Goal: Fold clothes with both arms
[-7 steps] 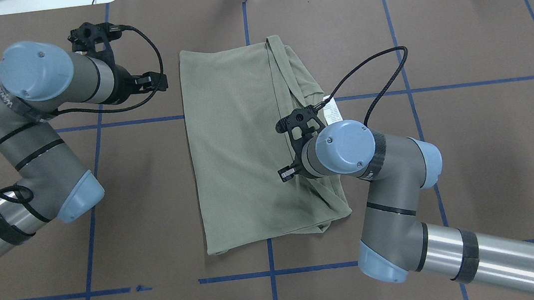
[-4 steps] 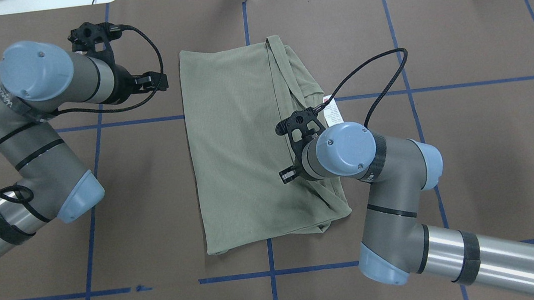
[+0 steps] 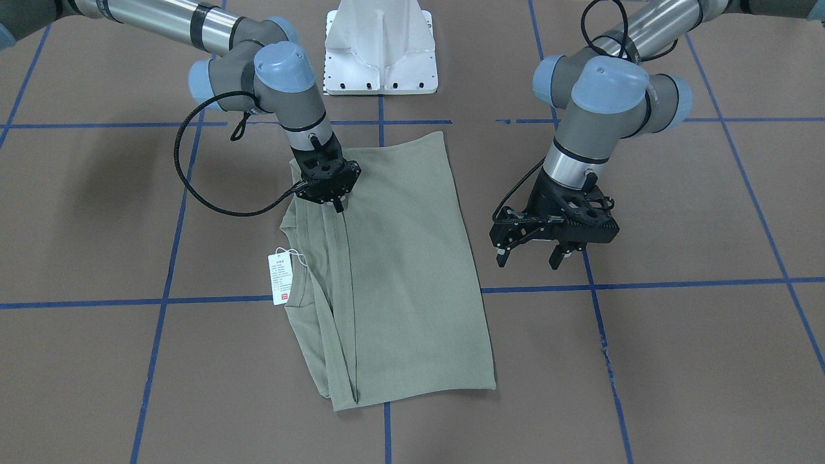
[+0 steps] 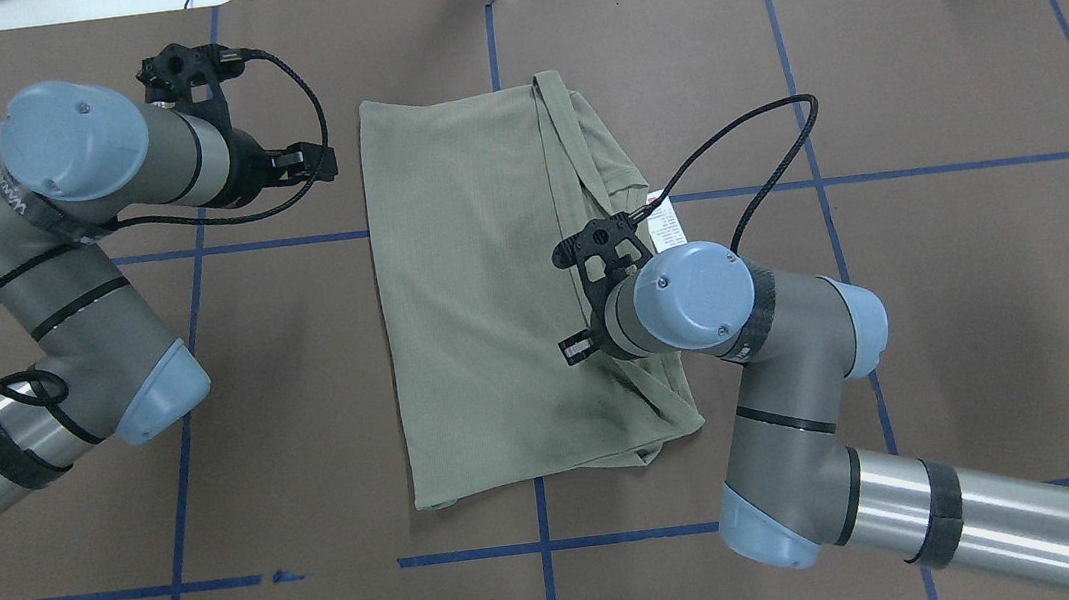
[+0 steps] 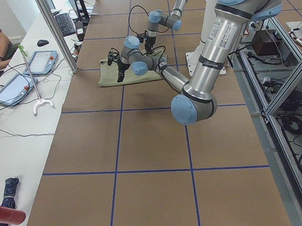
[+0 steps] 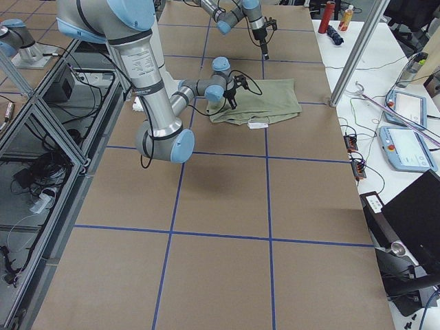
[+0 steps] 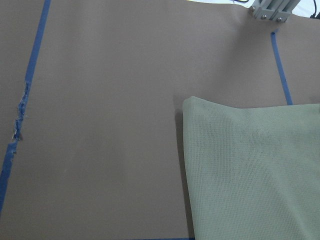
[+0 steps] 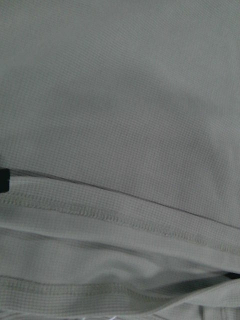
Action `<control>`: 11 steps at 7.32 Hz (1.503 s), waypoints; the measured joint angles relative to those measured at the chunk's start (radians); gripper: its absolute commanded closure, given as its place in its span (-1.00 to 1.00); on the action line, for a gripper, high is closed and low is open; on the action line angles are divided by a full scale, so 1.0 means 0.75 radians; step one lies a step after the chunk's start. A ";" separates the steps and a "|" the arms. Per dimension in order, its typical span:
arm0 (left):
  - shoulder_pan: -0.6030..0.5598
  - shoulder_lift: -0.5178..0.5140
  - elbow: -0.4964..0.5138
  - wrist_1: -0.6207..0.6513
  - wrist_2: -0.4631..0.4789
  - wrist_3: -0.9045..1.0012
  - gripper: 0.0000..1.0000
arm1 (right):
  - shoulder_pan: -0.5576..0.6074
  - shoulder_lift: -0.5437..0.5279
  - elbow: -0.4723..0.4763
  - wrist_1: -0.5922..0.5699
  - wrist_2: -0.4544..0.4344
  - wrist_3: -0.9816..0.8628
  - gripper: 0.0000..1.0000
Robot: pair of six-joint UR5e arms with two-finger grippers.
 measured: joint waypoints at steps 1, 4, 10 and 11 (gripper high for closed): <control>0.000 -0.003 0.000 0.001 0.001 -0.001 -1.00 | 0.013 -0.042 0.037 -0.001 0.025 0.000 1.00; 0.007 -0.010 0.002 0.000 0.000 -0.040 -1.00 | 0.024 -0.165 0.094 0.002 0.061 0.000 1.00; 0.010 -0.009 0.000 0.001 0.000 -0.047 -1.00 | 0.074 -0.232 0.175 0.001 0.097 -0.006 -1.00; 0.010 -0.009 -0.004 0.002 0.000 -0.043 -1.00 | 0.101 -0.213 0.174 -0.002 0.096 -0.005 -1.00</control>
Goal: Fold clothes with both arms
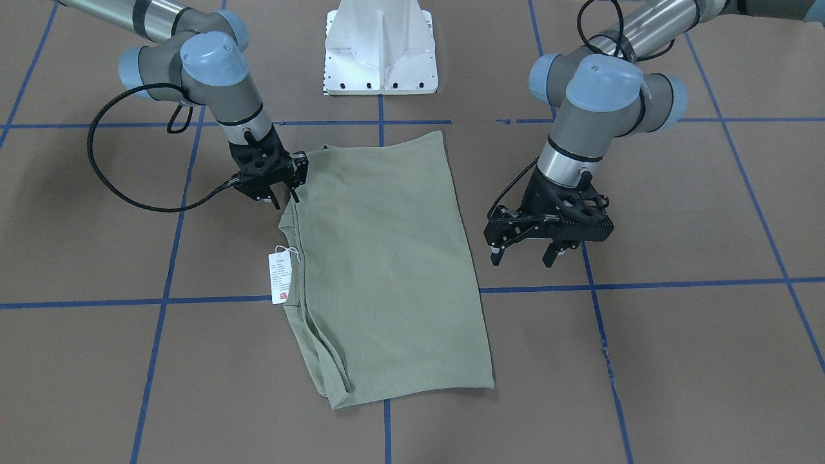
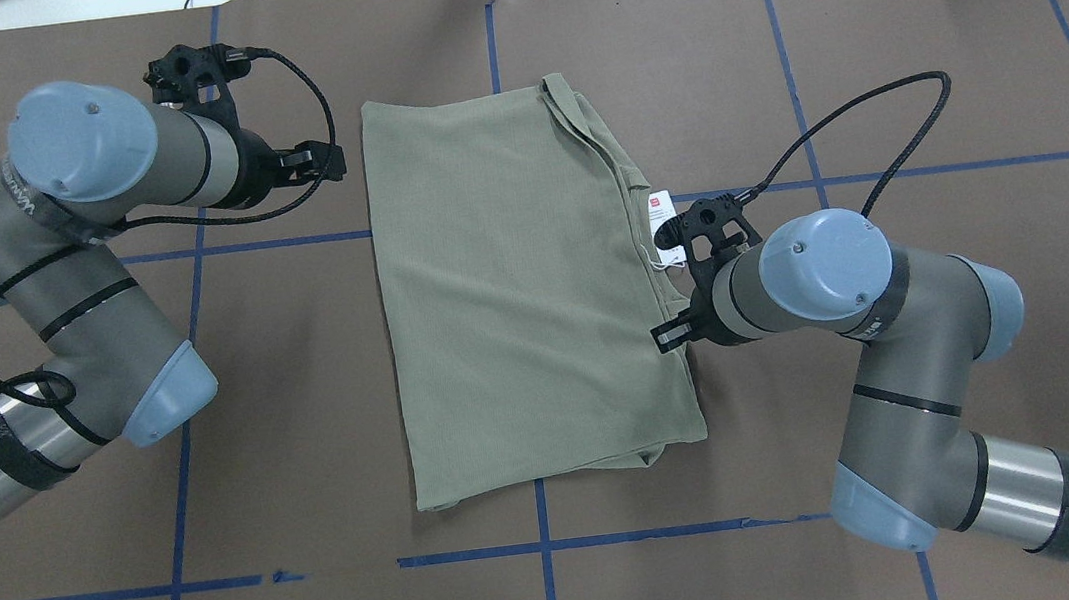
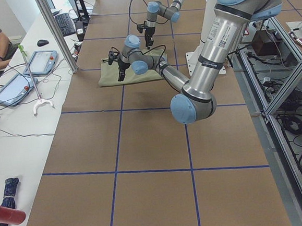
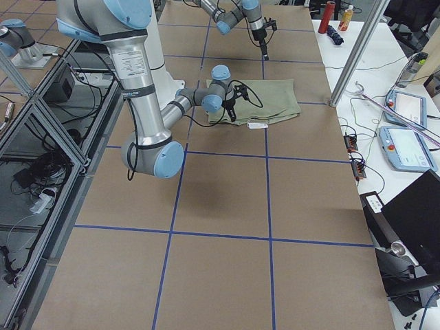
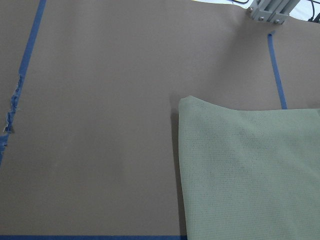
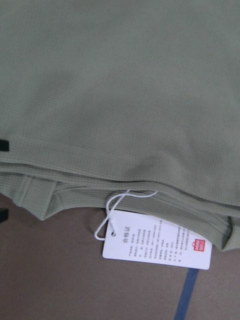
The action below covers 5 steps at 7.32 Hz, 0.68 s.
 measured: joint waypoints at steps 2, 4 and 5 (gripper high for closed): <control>0.000 0.001 -0.014 0.000 0.000 0.008 -1.00 | 0.060 0.111 -0.072 -0.009 -0.004 0.008 -1.00; -0.006 0.009 -0.035 -0.032 0.002 0.012 -1.00 | 0.107 0.264 -0.283 -0.005 -0.019 0.005 -1.00; -0.009 0.012 -0.055 -0.043 0.004 0.012 -1.00 | 0.141 0.351 -0.407 -0.004 -0.024 -0.009 -1.00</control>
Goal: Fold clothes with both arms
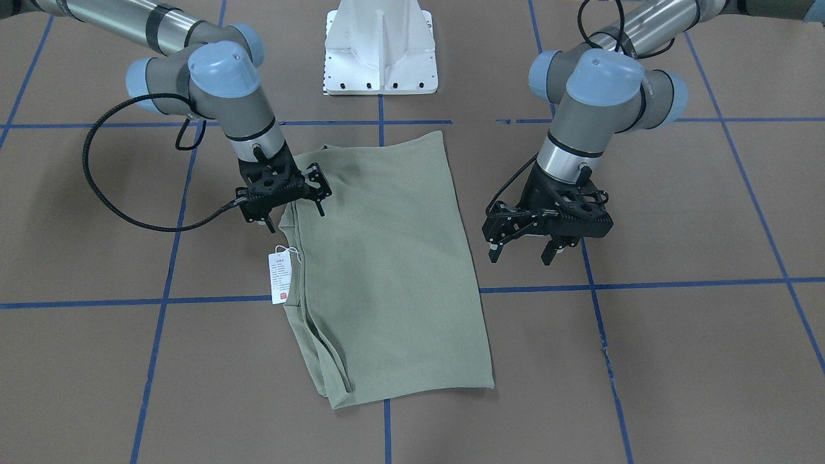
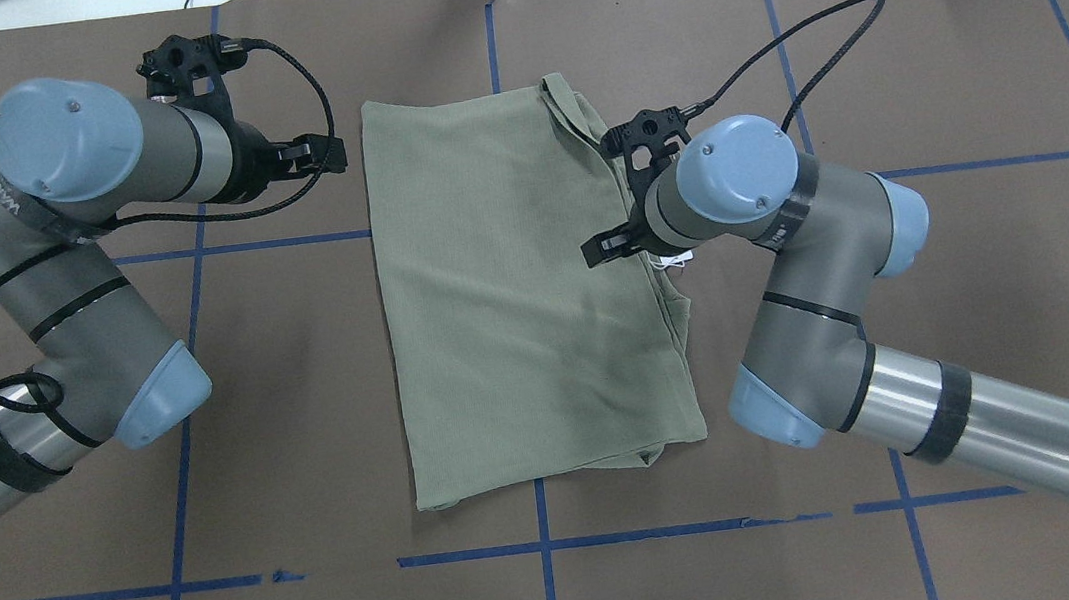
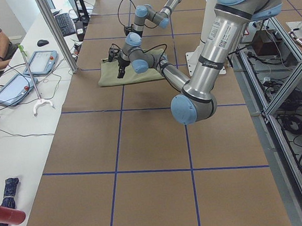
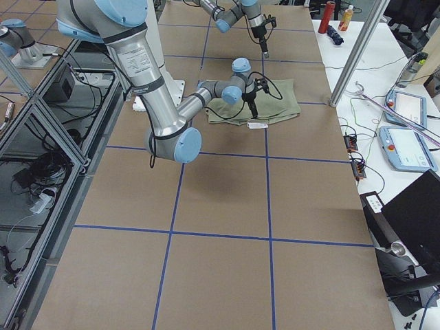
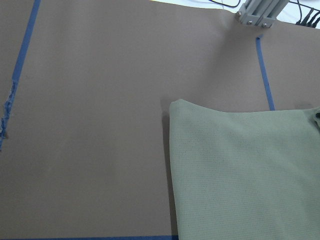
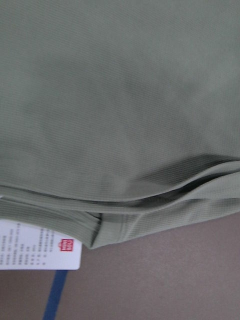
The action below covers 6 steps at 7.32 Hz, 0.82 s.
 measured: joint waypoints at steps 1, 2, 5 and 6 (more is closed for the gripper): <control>-0.001 0.002 -0.014 -0.004 0.001 0.000 -1.00 | 0.039 0.100 -0.140 0.001 0.000 -0.028 -1.00; -0.003 0.003 -0.024 -0.006 0.002 0.000 -1.00 | 0.078 0.208 -0.292 0.003 0.003 -0.059 -1.00; -0.007 0.005 -0.051 -0.004 0.005 0.001 -1.00 | 0.154 0.396 -0.687 0.171 0.020 -0.105 -1.00; -0.008 0.005 -0.054 -0.003 0.005 0.001 -1.00 | 0.160 0.411 -0.727 0.199 0.031 -0.108 -1.00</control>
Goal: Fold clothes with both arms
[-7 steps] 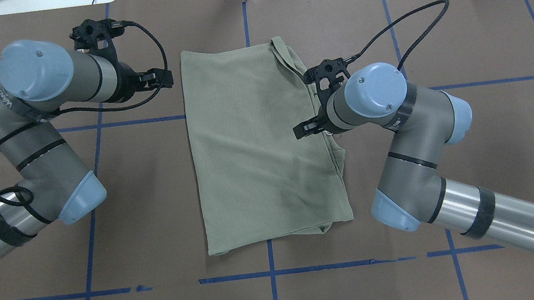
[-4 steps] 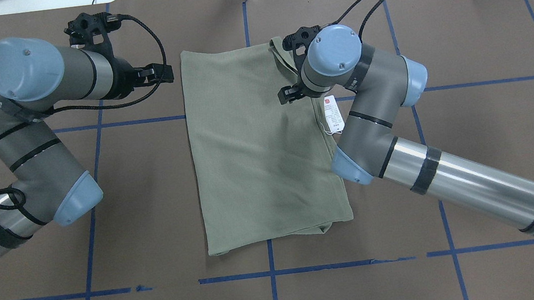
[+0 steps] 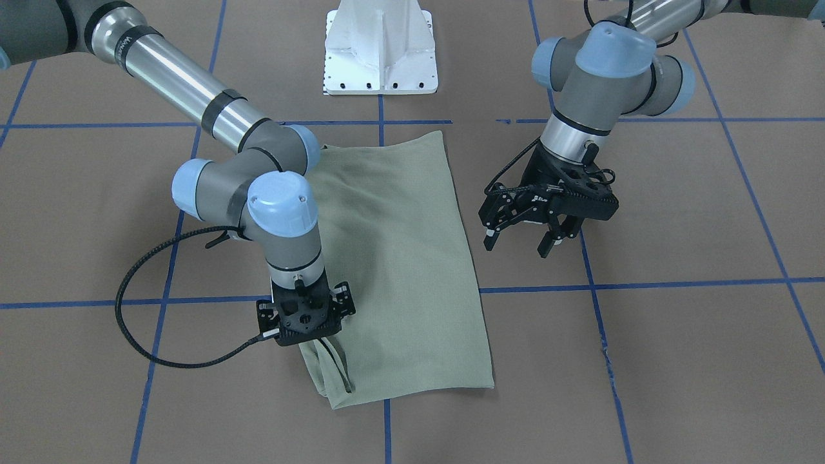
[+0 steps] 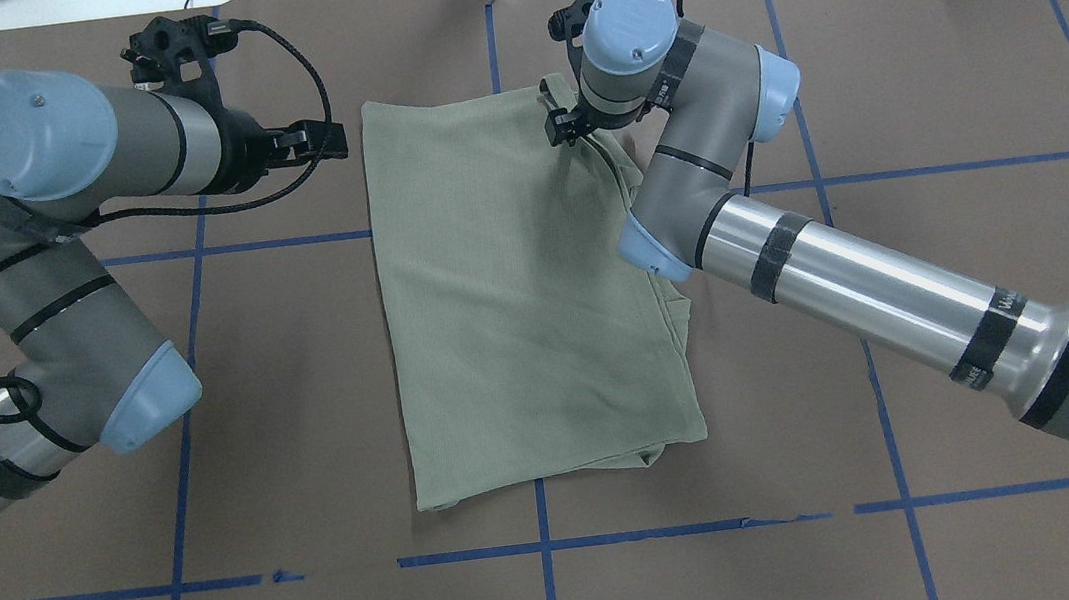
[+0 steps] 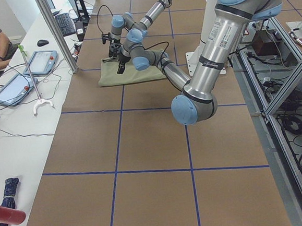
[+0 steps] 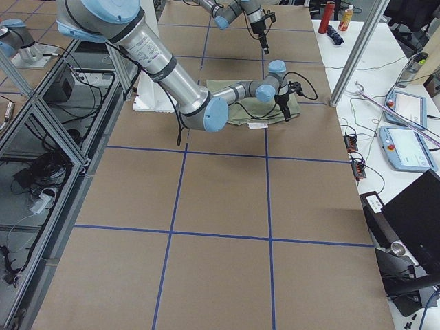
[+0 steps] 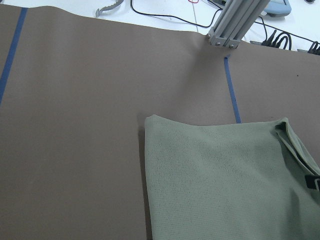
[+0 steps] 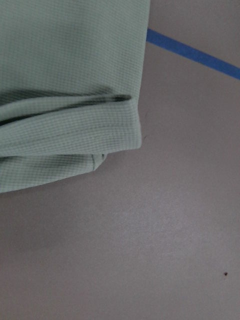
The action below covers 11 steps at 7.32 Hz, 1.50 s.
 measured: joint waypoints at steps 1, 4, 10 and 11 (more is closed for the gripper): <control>-0.002 0.000 -0.001 0.000 0.000 0.001 -1.00 | 0.002 0.008 -0.015 0.010 0.015 -0.002 -1.00; -0.005 -0.001 -0.001 0.001 -0.001 0.005 -1.00 | 0.038 0.013 -0.040 0.015 0.053 -0.036 -1.00; 0.022 -0.008 -0.026 -0.004 -0.101 -0.143 -1.00 | 0.123 -0.015 0.068 -0.034 0.199 -0.079 -1.00; 0.045 -0.006 -0.061 -0.005 -0.211 -0.291 -1.00 | 0.120 -0.063 0.209 -0.133 0.246 -0.069 -1.00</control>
